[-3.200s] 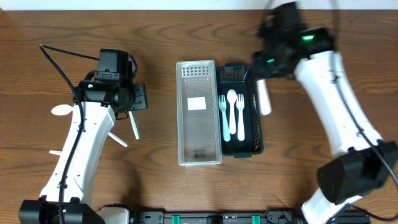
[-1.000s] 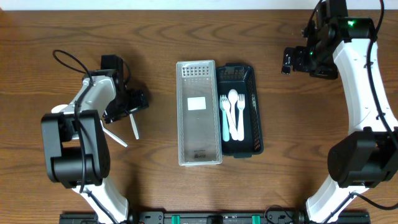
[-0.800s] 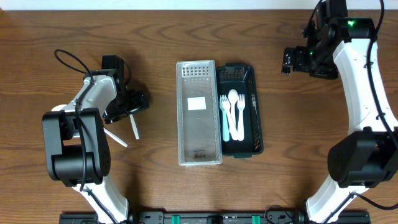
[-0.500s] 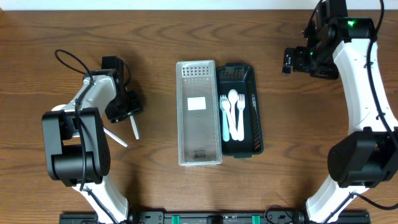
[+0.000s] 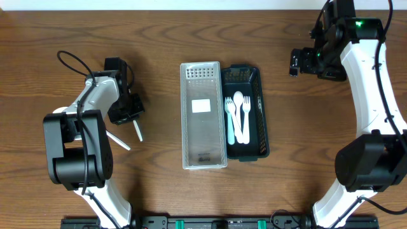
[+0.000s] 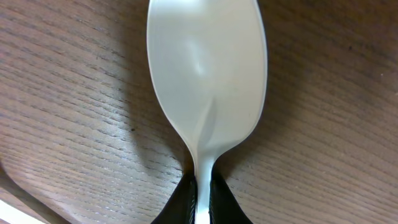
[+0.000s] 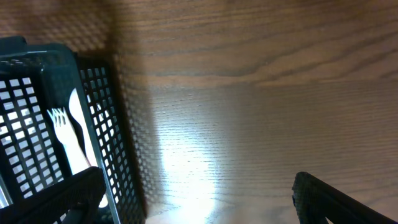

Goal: Pack container
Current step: 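Lower left gripper and grasp a white spoon by its bowl, then carry the spoon right with left gripper and drop it into clear tray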

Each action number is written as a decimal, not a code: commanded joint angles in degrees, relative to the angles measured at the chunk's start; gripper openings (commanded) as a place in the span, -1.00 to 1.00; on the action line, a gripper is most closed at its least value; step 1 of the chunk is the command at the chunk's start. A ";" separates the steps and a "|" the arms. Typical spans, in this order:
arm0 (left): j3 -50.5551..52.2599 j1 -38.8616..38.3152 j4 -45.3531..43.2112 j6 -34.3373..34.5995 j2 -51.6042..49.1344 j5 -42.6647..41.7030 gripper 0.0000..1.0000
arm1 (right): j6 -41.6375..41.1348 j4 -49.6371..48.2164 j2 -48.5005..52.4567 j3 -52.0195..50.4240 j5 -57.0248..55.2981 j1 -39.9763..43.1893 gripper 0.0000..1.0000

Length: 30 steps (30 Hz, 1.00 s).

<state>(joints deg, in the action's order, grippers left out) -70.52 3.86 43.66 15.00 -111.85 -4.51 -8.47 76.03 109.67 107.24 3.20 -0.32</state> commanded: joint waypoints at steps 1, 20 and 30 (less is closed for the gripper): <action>-1.73 -0.04 1.05 -0.11 0.48 1.29 -0.88 | 0.85 0.15 0.33 -0.15 -0.33 0.04 0.98; -6.47 -32.26 8.63 5.49 25.66 -0.81 -0.88 | 0.83 -0.02 0.33 -0.15 -0.26 0.04 0.99; -6.21 -39.78 6.56 7.41 11.61 -1.14 -0.88 | 0.83 0.50 0.33 -0.15 0.04 0.04 0.99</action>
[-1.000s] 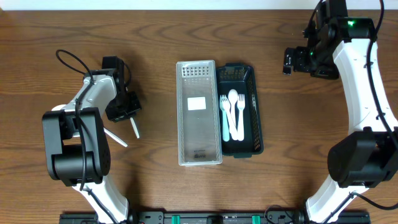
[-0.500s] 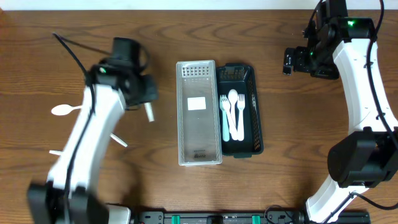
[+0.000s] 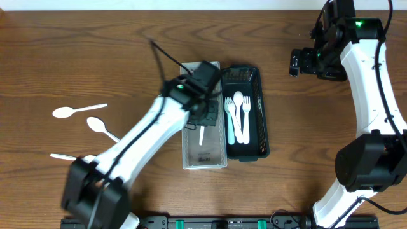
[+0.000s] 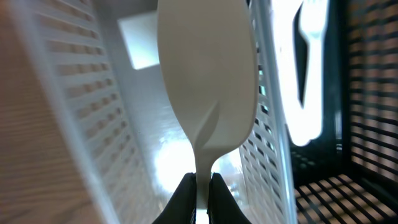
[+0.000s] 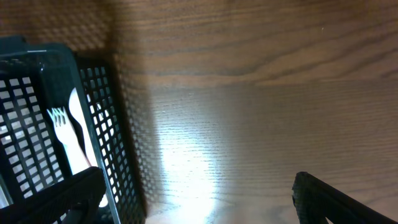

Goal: Pack container
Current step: 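Carry the spoon right with left gripper and drop it into clear tray, then return left gripper to the spoons and grasp another spoon's bowl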

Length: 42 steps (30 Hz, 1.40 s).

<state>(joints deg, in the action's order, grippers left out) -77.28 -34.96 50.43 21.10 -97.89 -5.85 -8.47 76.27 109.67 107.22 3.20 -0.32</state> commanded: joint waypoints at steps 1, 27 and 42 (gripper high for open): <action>0.55 -1.14 -0.39 1.29 -2.89 0.20 -0.88 | 0.85 0.33 0.33 -0.13 0.04 0.04 0.99; 1.53 42.82 11.19 12.35 16.68 13.49 0.97 | 0.87 0.42 0.33 -0.13 0.02 0.04 0.98; 8.59 51.76 -0.31 14.69 -5.99 4.87 0.96 | 1.95 0.20 0.33 -0.13 -0.11 0.04 0.99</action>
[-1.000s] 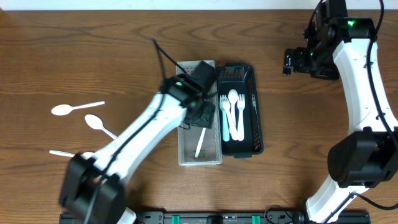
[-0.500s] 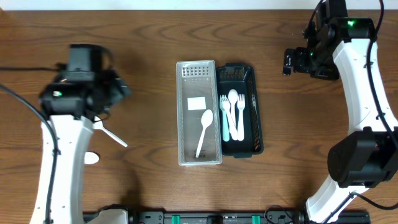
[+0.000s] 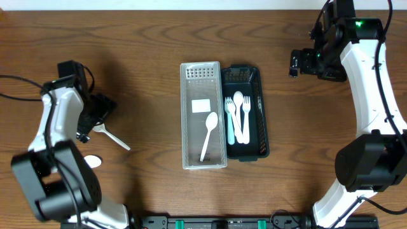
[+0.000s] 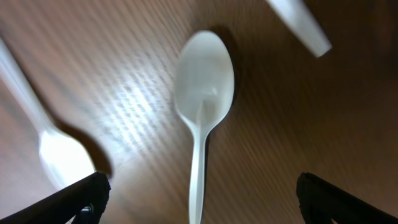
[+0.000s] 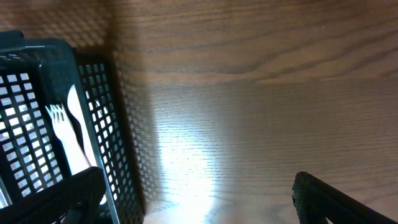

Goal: Pack container
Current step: 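Return left gripper to the spoons and grasp another spoon's bowl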

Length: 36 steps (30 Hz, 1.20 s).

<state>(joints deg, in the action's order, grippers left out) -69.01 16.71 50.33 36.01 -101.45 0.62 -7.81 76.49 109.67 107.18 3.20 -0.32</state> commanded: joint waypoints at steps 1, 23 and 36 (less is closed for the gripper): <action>0.35 0.11 -0.55 -0.37 -3.54 -1.66 0.96 | 1.27 -0.02 0.33 -0.09 -0.33 0.04 0.98; 0.57 0.09 -4.96 -6.64 -14.64 -8.59 0.65 | 1.68 -0.15 0.33 -0.09 -0.39 2.45 0.98; 0.57 0.09 -2.36 -6.69 -14.64 -8.57 -0.52 | 1.68 0.04 0.33 -0.09 -0.37 2.51 0.98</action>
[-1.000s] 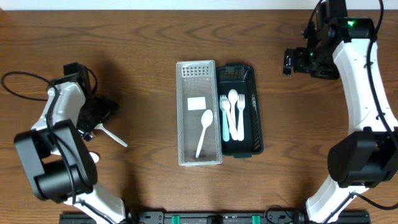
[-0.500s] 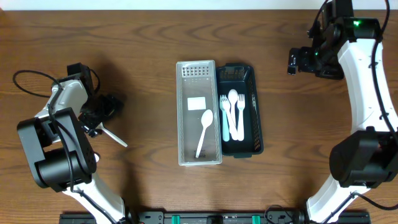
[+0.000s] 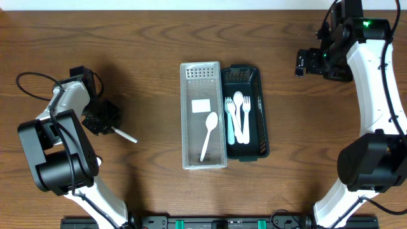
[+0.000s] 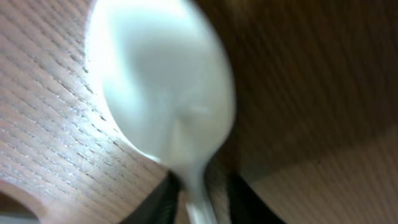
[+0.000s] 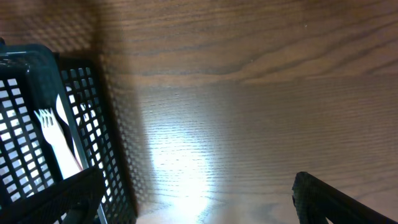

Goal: Pack container
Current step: 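Return left gripper to the spoons and grasp another spoon's bowl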

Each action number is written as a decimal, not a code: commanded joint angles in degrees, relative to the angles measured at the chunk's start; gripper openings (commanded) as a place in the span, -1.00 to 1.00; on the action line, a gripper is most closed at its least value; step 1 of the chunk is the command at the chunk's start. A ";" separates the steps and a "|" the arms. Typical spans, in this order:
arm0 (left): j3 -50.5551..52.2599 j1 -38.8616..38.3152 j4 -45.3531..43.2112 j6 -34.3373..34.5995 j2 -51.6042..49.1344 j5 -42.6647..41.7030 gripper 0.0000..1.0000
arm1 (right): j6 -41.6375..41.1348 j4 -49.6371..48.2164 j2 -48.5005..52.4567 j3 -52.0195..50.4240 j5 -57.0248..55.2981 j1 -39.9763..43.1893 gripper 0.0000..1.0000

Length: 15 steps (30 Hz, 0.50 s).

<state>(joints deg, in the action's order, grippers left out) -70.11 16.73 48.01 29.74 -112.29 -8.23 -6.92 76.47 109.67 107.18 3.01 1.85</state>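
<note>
A clear plastic container (image 3: pixel 203 76) stands mid-table with one white spoon (image 3: pixel 208 135) lying in it. At the far left, my left gripper (image 3: pixel 105 121) is down on the table over another white spoon (image 4: pixel 161 93). Its fingers (image 4: pixel 169 196) stand either side of the handle with small gaps, open. The handle (image 3: pixel 124 135) pokes out to the lower right. My right gripper (image 3: pixel 304 63) hangs open and empty above bare wood at the back right, its fingers (image 5: pixel 56 196) wide apart.
A black mesh basket (image 3: pixel 261 114) touches the clear container's right side and holds white forks and spoons (image 3: pixel 238 117). Its corner (image 5: pixel 37 124) shows in the right wrist view. My left arm's base (image 3: pixel 60 159) covers the table's front left.
My left gripper was wide open above a spoon on the table. Now it is lower and close over that spoon, fingers drawn in beside the handle. The right gripper has shifted slightly right.
First my left gripper was shut on a spoon at the table's left. Then it held that spoon over the clear container. After that the spoon lay in the container and the gripper was open back at the left. Now it straddles another spoon's handle.
</note>
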 commanded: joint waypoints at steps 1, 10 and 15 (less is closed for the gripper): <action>1.66 0.07 0.00 -0.42 -3.80 0.28 -0.54 | 0.79 0.07 0.33 -0.09 -0.20 0.35 0.98; 1.64 0.07 -0.24 -0.61 -3.76 1.99 -0.88 | 0.79 0.07 0.33 -0.09 -0.20 0.35 0.99; 0.59 -0.28 1.27 -4.17 -1.99 2.86 -0.88 | 0.79 0.04 0.33 -0.09 -0.20 0.35 0.98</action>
<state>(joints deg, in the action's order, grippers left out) -70.28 16.71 48.49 28.53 -112.29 -8.36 -6.92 76.47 109.67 107.18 3.01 1.85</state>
